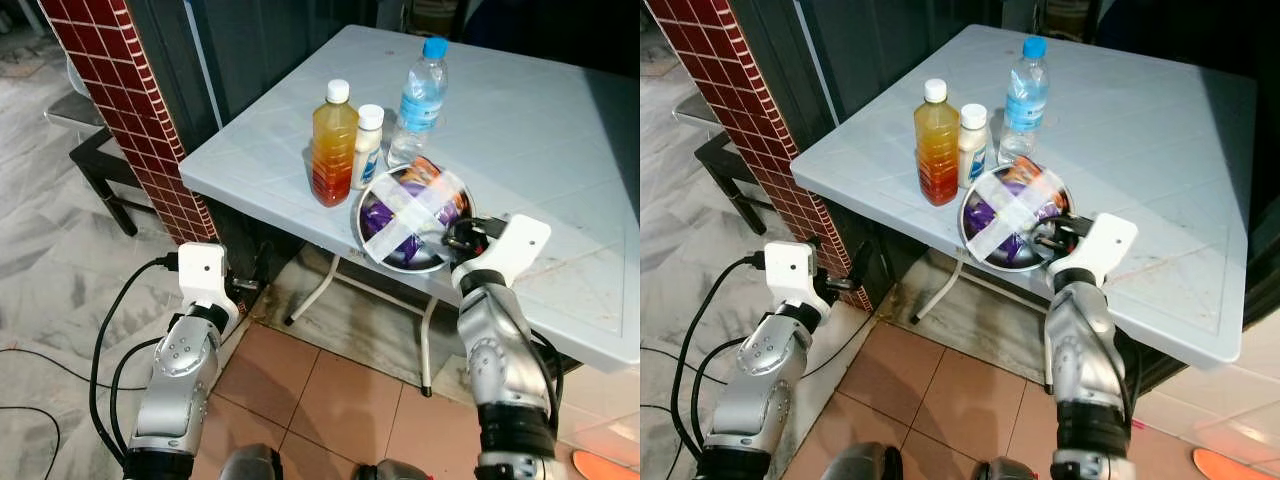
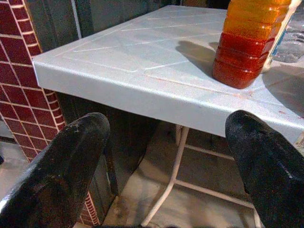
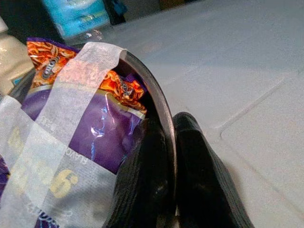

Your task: Restocking fridge

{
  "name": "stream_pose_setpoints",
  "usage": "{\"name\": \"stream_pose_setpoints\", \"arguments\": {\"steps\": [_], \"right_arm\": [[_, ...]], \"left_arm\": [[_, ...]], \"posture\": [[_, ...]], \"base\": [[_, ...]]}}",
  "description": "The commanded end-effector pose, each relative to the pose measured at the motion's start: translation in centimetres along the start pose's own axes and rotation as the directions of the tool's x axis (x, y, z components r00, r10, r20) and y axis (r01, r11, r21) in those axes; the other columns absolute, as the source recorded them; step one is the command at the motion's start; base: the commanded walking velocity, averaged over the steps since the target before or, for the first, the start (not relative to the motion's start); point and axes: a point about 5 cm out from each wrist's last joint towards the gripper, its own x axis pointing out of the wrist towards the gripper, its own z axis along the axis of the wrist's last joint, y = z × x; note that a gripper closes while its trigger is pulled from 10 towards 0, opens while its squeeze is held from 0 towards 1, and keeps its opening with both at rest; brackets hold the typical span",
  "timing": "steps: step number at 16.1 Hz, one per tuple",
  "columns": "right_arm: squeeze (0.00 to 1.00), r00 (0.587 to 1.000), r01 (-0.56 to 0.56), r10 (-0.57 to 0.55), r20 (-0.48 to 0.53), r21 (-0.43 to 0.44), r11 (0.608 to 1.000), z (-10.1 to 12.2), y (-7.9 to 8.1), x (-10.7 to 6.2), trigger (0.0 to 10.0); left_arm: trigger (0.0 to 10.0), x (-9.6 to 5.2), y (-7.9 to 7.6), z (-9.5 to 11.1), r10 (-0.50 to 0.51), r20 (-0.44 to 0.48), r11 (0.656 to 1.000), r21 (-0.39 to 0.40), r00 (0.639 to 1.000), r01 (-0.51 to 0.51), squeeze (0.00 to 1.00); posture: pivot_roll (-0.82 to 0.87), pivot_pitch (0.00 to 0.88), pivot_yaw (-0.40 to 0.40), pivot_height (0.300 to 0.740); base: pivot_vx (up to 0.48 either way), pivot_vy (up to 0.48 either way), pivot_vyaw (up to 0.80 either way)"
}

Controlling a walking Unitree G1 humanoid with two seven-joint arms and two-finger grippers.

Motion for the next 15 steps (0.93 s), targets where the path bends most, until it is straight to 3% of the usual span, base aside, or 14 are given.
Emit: {"name": "stream_pose_setpoints", "arguments": {"steps": [1, 3, 4, 6, 7, 8, 12, 13, 15], "right_arm": [[0.0, 0.995, 0.043, -0.046, -0.083, -0.036, 0.998, -1.8, -0.9, -0.6, 0.0], [0.0, 0.995, 0.047, -0.046, -0.094, 0.01, 0.999, -2.1, -0.9, -0.6, 0.0], [0.0, 0.991, 0.071, -0.053, -0.125, 0.146, 0.987, -2.2, -0.9, -0.4, 0.0], [0.0, 0.987, 0.094, -0.061, -0.146, 0.229, 0.969, -2.3, -0.9, -0.3, 0.0], [0.0, 0.981, 0.111, -0.064, -0.183, 0.255, 0.961, -2.6, -1.0, -0.2, 3.4], [0.0, 0.973, 0.127, -0.076, -0.219, 0.229, 0.965, -3.1, -1.4, -0.3, 10.0], [0.0, 0.973, 0.091, -0.074, -0.22, 0.065, 0.994, -3.3, -1.7, -0.4, 10.0], [0.0, 0.983, 0.021, -0.032, -0.182, -0.062, 0.998, -3.0, -1.0, 0.0, 10.0], [0.0, 0.995, -0.056, 0.046, -0.085, -0.127, 0.99, -1.5, 0.4, 0.5, 10.0]], "left_arm": [[10.0, 0.2, 0.2, 0.2, -0.003, 0.006, 1.0, 0.007, 1.0, 0.003, 0.0], [10.0, 0.2, 0.1, 0.2, -0.007, 0.006, 1.0, 0.009, 1.0, 0.007, 0.0], [10.0, 0.3, 0.1, 0.2, -0.009, 0.006, 1.0, 0.011, 1.0, 0.009, 0.0], [10.0, 0.3, 0.1, 0.3, -0.014, 0.007, 1.0, 0.013, 1.0, 0.014, 0.0], [10.0, 0.4, 0.1, 0.3, -0.017, 0.008, 1.0, 0.013, 1.0, 0.016, 0.0], [10.0, 0.4, 0.0, 0.3, -0.018, 0.007, 1.0, 0.012, 1.0, 0.018, 0.0], [10.0, 0.4, -0.1, 0.0, -0.021, 0.001, 1.0, 0.009, 1.0, 0.021, 0.0], [10.0, 0.5, 0.0, -0.2, -0.019, -0.005, 1.0, 0.016, 1.0, 0.019, 0.0], [10.0, 1.0, 0.1, 0.1, -0.015, -0.007, 0.999, 0.045, 1.0, 0.016, 0.0]], "posture": [[0.04, 0.049, 0.05, 0.74], [0.04, 0.047, 0.052, 0.74], [0.04, 0.043, 0.053, 0.74], [0.04, 0.041, 0.052, 0.74], [0.04, 0.041, 0.052, 0.74], [0.04, 0.036, 0.05, 0.74], [0.04, 0.025, 0.051, 0.74], [0.04, 0.018, 0.061, 0.74], [0.05, 0.029, 0.064, 0.74]], "base": [[0.0, 0.0, 0.0], [0.0, 0.0, 0.0], [0.0, 0.0, 0.0], [0.0, 0.0, 0.0], [0.0, 0.0, 0.0], [0.0, 0.0, 0.0], [0.0, 0.0, 0.0], [0.0, 0.0, 0.0], [0.0, 0.0, 0.0]]}}
